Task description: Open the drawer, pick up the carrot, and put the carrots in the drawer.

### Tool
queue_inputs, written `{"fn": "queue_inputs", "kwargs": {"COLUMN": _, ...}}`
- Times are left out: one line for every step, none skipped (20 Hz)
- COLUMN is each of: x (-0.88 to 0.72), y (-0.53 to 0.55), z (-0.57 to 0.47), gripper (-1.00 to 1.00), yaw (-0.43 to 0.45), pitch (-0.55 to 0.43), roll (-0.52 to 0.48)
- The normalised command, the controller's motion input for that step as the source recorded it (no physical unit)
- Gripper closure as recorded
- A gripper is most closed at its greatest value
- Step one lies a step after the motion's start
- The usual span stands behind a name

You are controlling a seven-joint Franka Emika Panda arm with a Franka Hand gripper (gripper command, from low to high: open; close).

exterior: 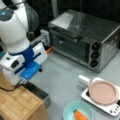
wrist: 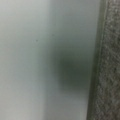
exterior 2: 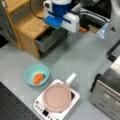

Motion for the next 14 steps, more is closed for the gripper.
{"fn": "queue_inputs", "kwargs": {"x": 0.08, "y": 0.22, "z": -0.26, "gripper": -1.00, "yaw": -0.027, "pitch": -0.034, "roll": -0.018}}
{"fn": "queue_inputs", "kwargs": {"x": 0.07, "y": 0.21, "z": -0.26, "gripper": -1.00, "yaw": -0.043, "pitch": -0.050, "roll": -0.017}}
{"fn": "queue_inputs", "kwargs": {"x": 0.06, "y": 0.19, "z": -0.22, "gripper": -1.00, "yaw": -0.055, "pitch": -0.061, "roll": -0.014}}
{"fn": "queue_inputs", "kwargs": {"x": 0.04, "y": 0.16, "z": -0.18, "gripper": -1.00, "yaw": -0.066, "pitch": -0.071, "roll": -0.010}}
{"fn": "queue_inputs", "kwargs": {"x": 0.02, "y": 0.14, "z": -0.15, "gripper": -1.00, "yaw": -0.069, "pitch": -0.087, "roll": -0.006}}
{"fn": "queue_inputs", "kwargs": {"x": 0.00, "y": 0.12, "z": -0.12, "gripper": -1.00, "yaw": -0.069, "pitch": -0.089, "roll": 0.002}}
{"fn": "queue_inputs", "kwargs": {"x": -0.02, "y": 0.11, "z": -0.10, "gripper": -1.00, "yaw": -0.070, "pitch": -0.092, "roll": 0.006}}
{"fn": "queue_inputs", "kwargs": {"x": -0.04, "y": 0.10, "z": -0.08, "gripper": -1.00, "yaw": -0.069, "pitch": -0.087, "roll": 0.012}}
{"fn": "queue_inputs", "kwargs": {"x": -0.05, "y": 0.10, "z": -0.09, "gripper": -1.00, "yaw": -0.068, "pitch": -0.084, "roll": 0.022}}
{"fn": "queue_inputs", "kwargs": {"x": -0.06, "y": 0.11, "z": -0.09, "gripper": -1.00, "yaw": -0.070, "pitch": -0.088, "roll": 0.027}}
{"fn": "queue_inputs", "kwargs": {"x": -0.06, "y": 0.12, "z": -0.10, "gripper": -1.00, "yaw": -0.070, "pitch": -0.089, "roll": 0.028}}
{"fn": "queue_inputs", "kwargs": {"x": -0.07, "y": 0.13, "z": -0.09, "gripper": -1.00, "yaw": -0.073, "pitch": -0.088, "roll": 0.027}}
{"fn": "queue_inputs", "kwargs": {"x": -0.08, "y": 0.15, "z": -0.09, "gripper": -1.00, "yaw": -0.077, "pitch": -0.089, "roll": 0.024}}
{"fn": "queue_inputs", "kwargs": {"x": -0.09, "y": 0.18, "z": -0.08, "gripper": -1.00, "yaw": -0.081, "pitch": -0.092, "roll": 0.030}}
